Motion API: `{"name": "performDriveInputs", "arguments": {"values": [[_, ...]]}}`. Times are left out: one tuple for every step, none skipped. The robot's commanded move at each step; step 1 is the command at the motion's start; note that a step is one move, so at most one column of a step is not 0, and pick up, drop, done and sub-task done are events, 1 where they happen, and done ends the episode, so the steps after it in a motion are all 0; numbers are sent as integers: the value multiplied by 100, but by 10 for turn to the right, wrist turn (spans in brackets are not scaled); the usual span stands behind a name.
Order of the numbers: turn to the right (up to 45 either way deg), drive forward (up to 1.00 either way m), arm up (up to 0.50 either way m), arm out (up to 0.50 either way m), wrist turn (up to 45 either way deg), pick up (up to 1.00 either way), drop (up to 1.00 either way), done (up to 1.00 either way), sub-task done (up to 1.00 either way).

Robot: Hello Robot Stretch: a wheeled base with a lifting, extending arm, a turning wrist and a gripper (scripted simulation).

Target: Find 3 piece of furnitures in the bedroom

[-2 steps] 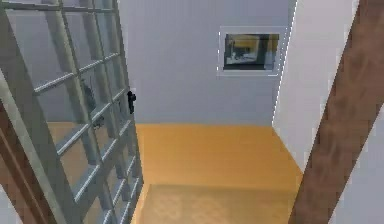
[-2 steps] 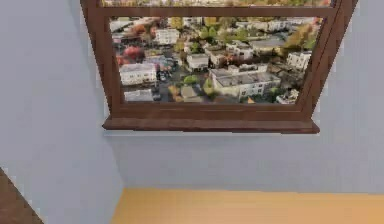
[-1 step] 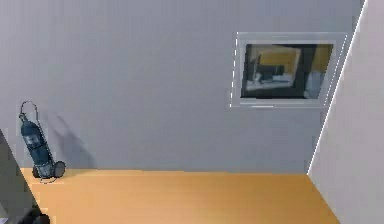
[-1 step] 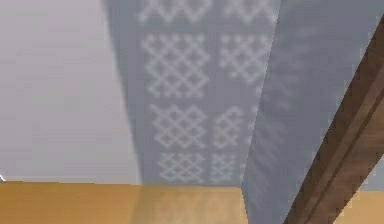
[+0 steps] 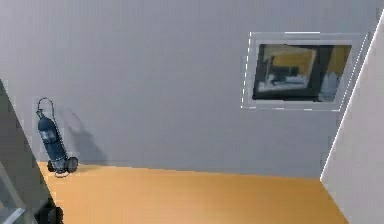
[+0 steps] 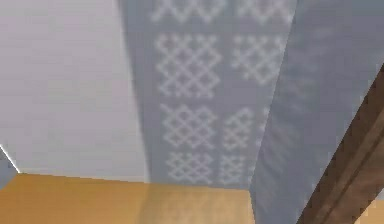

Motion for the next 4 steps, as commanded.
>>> {"name": "performDriveInputs", "arguments": {"values": [[0, 65, 0, 0, 0, 0, 0, 0, 0], [-240, 0, 0, 0, 0, 0, 0, 0, 0], [0, 25, 0, 0, 0, 0, 0, 0, 0], [-450, 0, 0, 0, 0, 0, 0, 0, 0]]}}
